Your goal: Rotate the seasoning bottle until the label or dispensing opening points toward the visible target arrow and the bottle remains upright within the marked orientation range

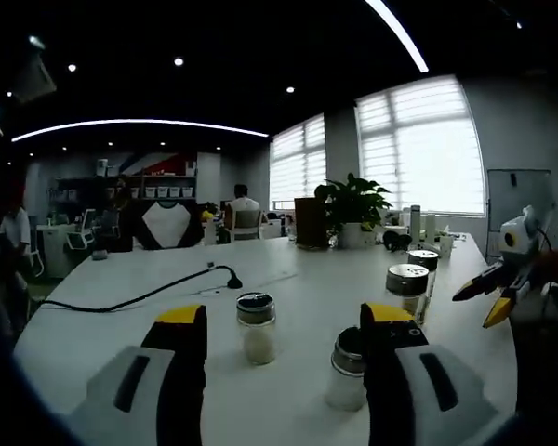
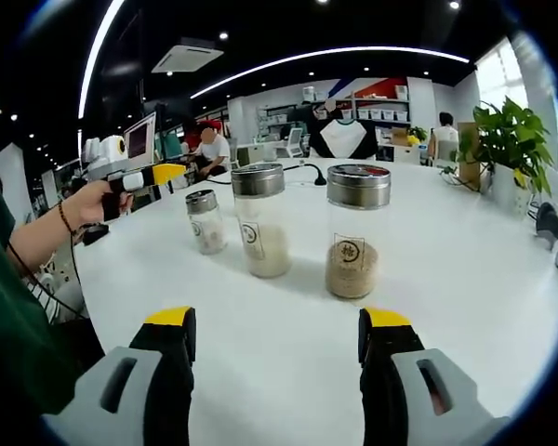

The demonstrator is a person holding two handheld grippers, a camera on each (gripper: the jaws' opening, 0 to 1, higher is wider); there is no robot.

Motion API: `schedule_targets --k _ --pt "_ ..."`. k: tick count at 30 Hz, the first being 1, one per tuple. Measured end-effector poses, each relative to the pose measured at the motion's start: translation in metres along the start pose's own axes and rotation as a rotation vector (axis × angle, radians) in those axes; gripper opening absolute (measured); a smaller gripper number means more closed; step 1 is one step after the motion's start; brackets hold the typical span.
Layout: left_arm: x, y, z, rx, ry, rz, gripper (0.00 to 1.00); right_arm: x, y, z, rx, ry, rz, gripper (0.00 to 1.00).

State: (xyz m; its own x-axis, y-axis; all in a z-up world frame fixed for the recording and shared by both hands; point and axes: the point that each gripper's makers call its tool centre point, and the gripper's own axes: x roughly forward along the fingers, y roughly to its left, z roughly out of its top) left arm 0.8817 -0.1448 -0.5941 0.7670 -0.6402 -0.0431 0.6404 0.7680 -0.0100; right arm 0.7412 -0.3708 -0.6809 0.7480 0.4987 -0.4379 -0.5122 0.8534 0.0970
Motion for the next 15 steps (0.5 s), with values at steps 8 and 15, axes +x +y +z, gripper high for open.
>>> schedule_targets --k 8,15 --pt "0.023 0.015 -0.017 0.005 0.05 0.008 0.68 -0.001 -0.002 0.001 0.001 0.002 -0.006 0.72" --pt "0.038 0.022 -0.033 -0.02 0.09 0.006 0.66 -0.002 -0.004 0.003 0.002 -0.004 -0.012 0.72"
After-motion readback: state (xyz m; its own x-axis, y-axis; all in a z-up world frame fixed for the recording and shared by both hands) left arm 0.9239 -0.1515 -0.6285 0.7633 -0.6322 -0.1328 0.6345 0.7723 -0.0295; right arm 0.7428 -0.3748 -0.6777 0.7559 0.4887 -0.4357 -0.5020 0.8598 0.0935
